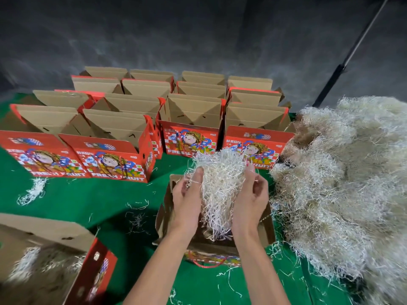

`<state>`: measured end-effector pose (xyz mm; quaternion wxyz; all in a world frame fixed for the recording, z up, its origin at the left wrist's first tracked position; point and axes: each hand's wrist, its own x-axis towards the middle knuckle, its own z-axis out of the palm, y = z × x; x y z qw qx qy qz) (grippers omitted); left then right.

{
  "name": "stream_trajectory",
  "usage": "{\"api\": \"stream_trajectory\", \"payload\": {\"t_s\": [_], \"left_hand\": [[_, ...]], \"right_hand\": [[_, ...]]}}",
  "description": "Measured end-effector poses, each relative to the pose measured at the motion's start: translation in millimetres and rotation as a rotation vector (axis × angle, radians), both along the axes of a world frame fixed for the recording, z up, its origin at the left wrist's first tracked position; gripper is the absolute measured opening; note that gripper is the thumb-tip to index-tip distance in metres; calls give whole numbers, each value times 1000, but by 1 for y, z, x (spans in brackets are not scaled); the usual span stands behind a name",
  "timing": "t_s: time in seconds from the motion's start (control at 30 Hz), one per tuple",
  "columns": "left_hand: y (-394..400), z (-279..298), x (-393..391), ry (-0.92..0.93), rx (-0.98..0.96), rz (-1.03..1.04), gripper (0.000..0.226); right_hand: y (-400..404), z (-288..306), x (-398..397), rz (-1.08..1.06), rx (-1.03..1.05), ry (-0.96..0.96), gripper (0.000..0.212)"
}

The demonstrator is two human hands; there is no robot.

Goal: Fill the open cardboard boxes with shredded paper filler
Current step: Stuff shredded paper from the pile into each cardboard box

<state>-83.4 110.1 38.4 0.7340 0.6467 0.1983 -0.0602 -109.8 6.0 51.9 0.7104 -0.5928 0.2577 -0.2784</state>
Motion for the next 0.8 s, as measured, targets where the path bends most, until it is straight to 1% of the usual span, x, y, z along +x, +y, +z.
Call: {"api": "stream_trajectory", "payload": {"t_s": [0.07,0.1,0.13,0.17,0.2,0.23,0.27,0.3,0.37,0.4,0.43,0.5,0.53,0.57,0.6,0.63,0.67,0.7,0.73,0.77,0.8], "left_hand": [[-1,-1,-1,-7,-58,-54,69],[-5,-1,-3,-16,-72,-67,54],[-10,1,-5,-28,-62,-64,43],[-14,4,-7,-66,-41,-52,41],[-18,8,-9,-111,-16,-27,48],[-22,10,-9,-160,4,4,55],[-23,13,-9,-201,27,30,53],[-22,14,-9,-242,56,36,46],[-13,16,-4,-261,106,15,22],[-3,20,-1,-246,96,37,22],[10,20,9,-204,56,88,28],[40,21,31,-72,-122,216,46],[51,22,38,-21,-191,243,51],[56,21,41,15,-211,220,54],[55,21,41,45,-224,166,53],[50,19,40,27,-221,90,48],[43,20,34,19,-222,15,44],[36,22,29,6,-205,-41,43],[28,25,23,20,-208,-86,45],[24,22,20,30,-214,-129,47],[19,24,15,33,-244,-186,48]], "right_hand": [[2,-1,0,55,-15,1,61],[6,-2,0,108,-56,26,61],[10,-4,0,145,-108,39,54],[14,-4,0,142,-152,27,47],[18,-4,0,120,-186,5,43],[22,-2,0,93,-226,-24,43],[24,-1,-1,91,-252,-63,46],[26,0,-2,110,-260,-95,50],[16,1,-4,128,-207,-74,57],[5,0,-4,108,-158,-28,58],[-11,0,-3,76,-94,22,55],[-38,3,-2,-8,69,108,44],[-47,5,-1,-29,119,161,46],[-53,6,0,-15,156,211,51],[-55,6,2,46,169,201,47],[-53,10,1,133,183,152,43],[-48,12,0,233,216,83,44],[-43,12,1,320,287,33,43],[-38,10,2,358,370,4,44],[-33,9,2,349,435,10,46],[-29,5,3,333,445,33,51]]}}
